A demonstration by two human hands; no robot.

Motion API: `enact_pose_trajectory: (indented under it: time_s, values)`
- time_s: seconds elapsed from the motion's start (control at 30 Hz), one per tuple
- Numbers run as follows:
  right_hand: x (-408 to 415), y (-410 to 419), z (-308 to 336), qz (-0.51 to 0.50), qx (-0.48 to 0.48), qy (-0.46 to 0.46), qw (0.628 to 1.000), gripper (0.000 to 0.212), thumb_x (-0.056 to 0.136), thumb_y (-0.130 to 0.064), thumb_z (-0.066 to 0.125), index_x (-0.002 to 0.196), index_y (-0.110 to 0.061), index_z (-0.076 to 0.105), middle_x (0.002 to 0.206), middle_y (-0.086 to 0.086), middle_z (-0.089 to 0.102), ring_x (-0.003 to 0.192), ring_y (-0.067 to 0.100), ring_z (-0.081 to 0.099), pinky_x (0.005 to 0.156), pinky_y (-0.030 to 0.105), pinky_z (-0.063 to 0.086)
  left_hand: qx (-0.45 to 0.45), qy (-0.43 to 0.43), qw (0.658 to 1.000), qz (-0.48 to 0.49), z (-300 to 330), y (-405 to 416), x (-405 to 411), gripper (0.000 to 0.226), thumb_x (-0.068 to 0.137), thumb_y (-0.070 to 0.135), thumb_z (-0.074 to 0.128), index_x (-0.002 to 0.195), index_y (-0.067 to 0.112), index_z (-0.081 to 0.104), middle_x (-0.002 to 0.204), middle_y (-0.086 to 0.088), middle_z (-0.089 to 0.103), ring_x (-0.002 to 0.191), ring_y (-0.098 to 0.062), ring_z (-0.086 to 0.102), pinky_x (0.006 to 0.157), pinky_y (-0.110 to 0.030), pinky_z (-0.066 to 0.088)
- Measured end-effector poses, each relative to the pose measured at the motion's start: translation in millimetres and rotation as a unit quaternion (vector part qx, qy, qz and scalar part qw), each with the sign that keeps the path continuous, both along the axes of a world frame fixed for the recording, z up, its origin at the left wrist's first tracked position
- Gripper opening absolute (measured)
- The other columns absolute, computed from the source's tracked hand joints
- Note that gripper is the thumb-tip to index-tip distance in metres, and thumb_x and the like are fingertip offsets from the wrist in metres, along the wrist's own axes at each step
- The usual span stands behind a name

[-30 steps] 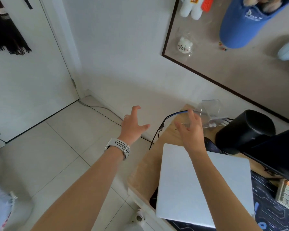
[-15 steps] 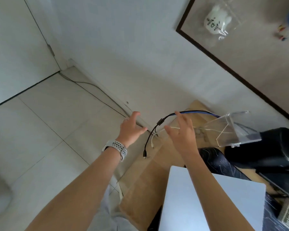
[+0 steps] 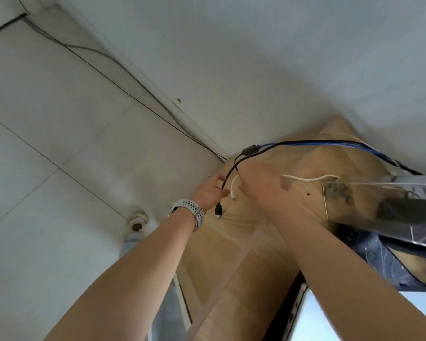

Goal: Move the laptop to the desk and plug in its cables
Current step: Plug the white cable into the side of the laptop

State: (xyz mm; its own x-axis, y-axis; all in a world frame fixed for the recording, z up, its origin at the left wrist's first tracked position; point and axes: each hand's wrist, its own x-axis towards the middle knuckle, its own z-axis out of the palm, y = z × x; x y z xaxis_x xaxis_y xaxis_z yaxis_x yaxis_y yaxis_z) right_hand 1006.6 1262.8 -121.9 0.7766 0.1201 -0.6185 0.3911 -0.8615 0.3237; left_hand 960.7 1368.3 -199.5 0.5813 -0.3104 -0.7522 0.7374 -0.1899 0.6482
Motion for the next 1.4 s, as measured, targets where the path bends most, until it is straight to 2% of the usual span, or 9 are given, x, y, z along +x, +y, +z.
enact_pose_trajectory:
  time_s: [0.2,0.37,0.5,0.67,0.8,0.93,1.1,1.23,1.4]
  values:
    - [27,2,-26,-0.012,-0.028,0.081,0.996,0.03,0.088,-0.002,0.046,0.116,-0.005,0.055,0.114,0.015,0.06,0.104,0.034,0.06,0.077,0.037,0.047,-0.024,0.057,0.998,-0.007,-44,-35,-4,0.04,0.091,0.018,0.058,0.128,0.02,0.045,0.112,-0.014,0.057,0.094,-0.026,0.057,0.077,-0.037,0.046]
    - [28,4,-44,-0.015,-0.055,0.115,0.992,0.032,0.088,-0.002,0.048,0.117,-0.005,0.058,0.117,0.014,0.061,0.106,0.032,0.06,0.081,0.038,0.049,-0.001,0.021,1.0,-0.004,-62,-48,1,0.043,0.091,0.013,0.055,0.132,0.019,0.042,0.123,-0.014,0.054,0.103,-0.025,0.053,0.085,-0.041,0.046]
    - [26,-5,-50,0.002,-0.047,0.107,0.993,0.035,0.089,-0.004,0.045,0.121,-0.009,0.057,0.12,0.014,0.06,0.109,0.032,0.058,0.08,0.037,0.048,0.0,0.004,1.0,-0.009,-65,-48,5,0.042,0.094,0.011,0.05,0.134,0.016,0.04,0.116,-0.017,0.058,0.09,-0.029,0.059,0.071,-0.037,0.047]
    - [31,0,-30,0.001,-0.012,0.085,0.996,0.028,0.087,0.0,0.047,0.113,-0.004,0.057,0.112,0.017,0.061,0.101,0.034,0.061,0.075,0.037,0.046,0.033,-0.011,0.999,0.007,-49,-46,9,0.022,0.09,0.003,0.051,0.109,0.013,0.059,0.103,-0.015,0.068,0.092,-0.026,0.062,0.084,-0.04,0.05]
    - [36,9,6,0.022,0.033,0.041,0.998,0.029,0.085,0.004,0.045,0.108,-0.007,0.058,0.108,0.018,0.058,0.095,0.036,0.06,0.066,0.036,0.04,0.044,-0.056,0.996,0.05,-12,-14,15,0.022,0.086,-0.002,0.052,0.088,0.016,0.064,0.078,-0.006,0.072,0.074,-0.017,0.064,0.077,-0.038,0.053]
    - [29,18,65,-0.001,0.111,-0.035,0.993,0.033,0.085,-0.001,0.048,0.113,-0.018,0.055,0.102,0.01,0.06,0.091,0.033,0.059,0.063,0.033,0.04,-0.018,-0.075,0.987,0.142,50,31,13,0.02,0.086,-0.002,0.057,0.087,0.015,0.067,0.074,-0.007,0.07,0.069,-0.016,0.064,0.069,-0.029,0.05]
    - [-15,22,132,0.066,0.266,-0.219,0.936,0.031,0.068,-0.004,0.064,0.095,-0.018,0.065,0.093,0.006,0.06,0.083,0.027,0.056,0.073,0.036,0.042,-0.132,-0.095,0.964,0.208,138,52,-13,0.017,0.09,-0.009,0.051,0.089,0.002,0.063,0.074,-0.015,0.059,0.063,-0.018,0.059,0.062,-0.024,0.051]
    - [-68,12,158,0.051,0.348,-0.288,0.891,0.015,0.079,-0.021,0.053,0.084,-0.02,0.068,0.086,0.0,0.06,0.085,0.022,0.051,0.085,0.032,0.036,-0.163,-0.099,0.952,0.239,180,49,-44,0.008,0.088,-0.003,0.058,0.095,-0.003,0.062,0.069,-0.004,0.06,0.059,-0.014,0.057,0.066,-0.032,0.046]
    - [-140,-17,170,-0.089,0.497,-0.214,0.836,0.011,0.078,-0.022,0.065,0.084,-0.016,0.073,0.078,-0.005,0.07,0.076,0.013,0.061,0.079,0.03,0.045,-0.136,-0.104,0.934,0.314,216,33,-94,0.028,0.086,-0.009,0.056,0.102,0.014,0.056,0.064,-0.004,0.061,0.06,-0.018,0.058,0.069,-0.033,0.044]
